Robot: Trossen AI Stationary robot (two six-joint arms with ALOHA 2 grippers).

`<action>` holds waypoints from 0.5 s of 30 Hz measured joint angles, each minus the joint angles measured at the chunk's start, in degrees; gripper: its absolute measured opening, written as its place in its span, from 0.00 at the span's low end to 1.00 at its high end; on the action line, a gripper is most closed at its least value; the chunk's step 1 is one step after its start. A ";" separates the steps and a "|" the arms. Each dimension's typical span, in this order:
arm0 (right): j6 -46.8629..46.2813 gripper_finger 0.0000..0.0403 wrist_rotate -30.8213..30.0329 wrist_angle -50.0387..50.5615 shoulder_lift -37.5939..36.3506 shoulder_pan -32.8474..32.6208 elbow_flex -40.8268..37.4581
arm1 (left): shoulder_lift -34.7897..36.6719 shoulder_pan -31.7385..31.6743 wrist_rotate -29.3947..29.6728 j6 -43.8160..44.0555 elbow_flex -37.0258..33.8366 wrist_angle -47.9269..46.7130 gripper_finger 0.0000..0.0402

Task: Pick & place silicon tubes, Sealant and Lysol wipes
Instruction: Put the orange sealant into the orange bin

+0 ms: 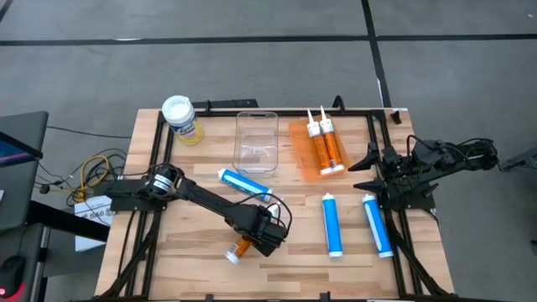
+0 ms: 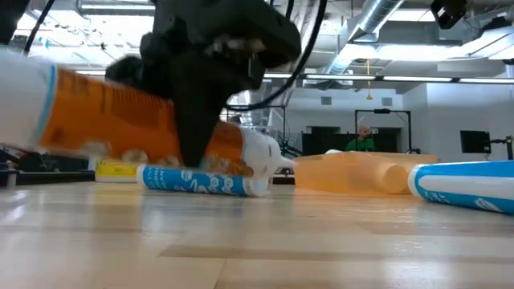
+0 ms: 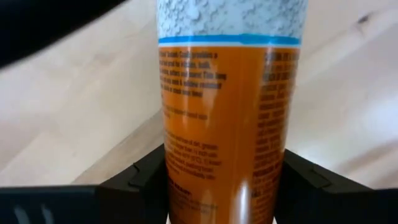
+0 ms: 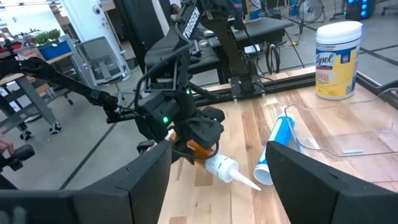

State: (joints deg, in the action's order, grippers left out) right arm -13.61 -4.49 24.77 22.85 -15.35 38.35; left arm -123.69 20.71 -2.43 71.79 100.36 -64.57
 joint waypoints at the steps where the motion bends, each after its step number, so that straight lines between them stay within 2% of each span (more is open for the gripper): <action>1: 0.00 0.63 0.00 0.01 0.00 -0.01 0.00 | 0.04 0.02 -0.18 -0.44 0.90 -0.92 0.48; 11: 0.00 0.63 0.00 0.00 0.00 -0.02 0.00 | 0.19 -0.45 -0.36 -5.08 12.88 -5.14 0.48; 15: 0.00 0.63 0.00 0.00 0.00 -0.02 0.00 | 0.32 -1.26 2.15 -6.96 17.62 -8.35 0.48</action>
State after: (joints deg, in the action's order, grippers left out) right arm -13.61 -4.49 24.77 22.85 -15.37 38.35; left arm -123.37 19.46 -0.29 64.83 117.98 -72.93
